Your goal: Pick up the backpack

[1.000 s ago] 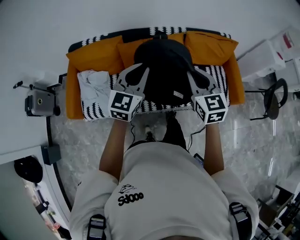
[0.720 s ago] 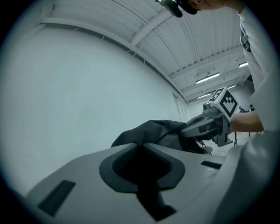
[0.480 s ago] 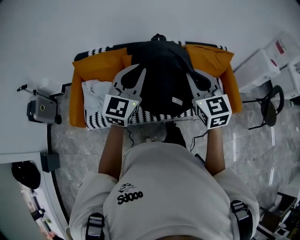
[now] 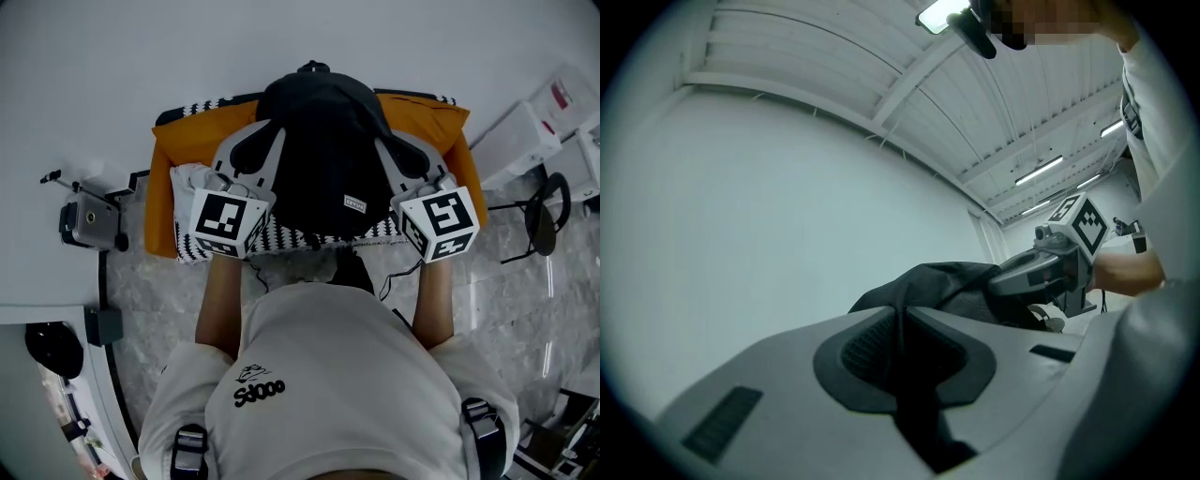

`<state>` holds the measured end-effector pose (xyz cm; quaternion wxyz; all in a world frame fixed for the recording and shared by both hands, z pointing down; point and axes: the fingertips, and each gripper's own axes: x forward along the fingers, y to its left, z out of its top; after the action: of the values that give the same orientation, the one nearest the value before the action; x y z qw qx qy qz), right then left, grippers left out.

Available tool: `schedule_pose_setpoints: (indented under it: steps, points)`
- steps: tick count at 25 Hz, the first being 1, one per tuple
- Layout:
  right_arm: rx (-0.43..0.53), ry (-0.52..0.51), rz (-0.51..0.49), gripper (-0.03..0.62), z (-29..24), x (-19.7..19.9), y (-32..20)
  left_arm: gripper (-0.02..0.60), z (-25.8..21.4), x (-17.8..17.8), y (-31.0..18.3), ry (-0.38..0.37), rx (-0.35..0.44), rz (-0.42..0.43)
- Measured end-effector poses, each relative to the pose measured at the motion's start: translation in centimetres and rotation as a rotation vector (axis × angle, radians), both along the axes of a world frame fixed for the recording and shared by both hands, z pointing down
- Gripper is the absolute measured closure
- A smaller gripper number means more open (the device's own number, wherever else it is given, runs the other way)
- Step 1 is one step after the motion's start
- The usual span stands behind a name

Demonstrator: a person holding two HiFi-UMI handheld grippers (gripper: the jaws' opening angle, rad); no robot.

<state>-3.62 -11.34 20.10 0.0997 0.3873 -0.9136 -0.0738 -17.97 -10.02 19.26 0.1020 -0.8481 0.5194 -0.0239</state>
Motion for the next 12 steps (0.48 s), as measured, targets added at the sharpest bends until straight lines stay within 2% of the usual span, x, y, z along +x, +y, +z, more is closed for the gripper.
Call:
schedule_pose_setpoints:
  steps: [12]
  points:
    - [-0.005, -0.002, -0.004, 0.537, -0.12, 0.03, -0.11, 0.54, -0.17, 0.17, 0.39, -0.01, 0.003, 0.013]
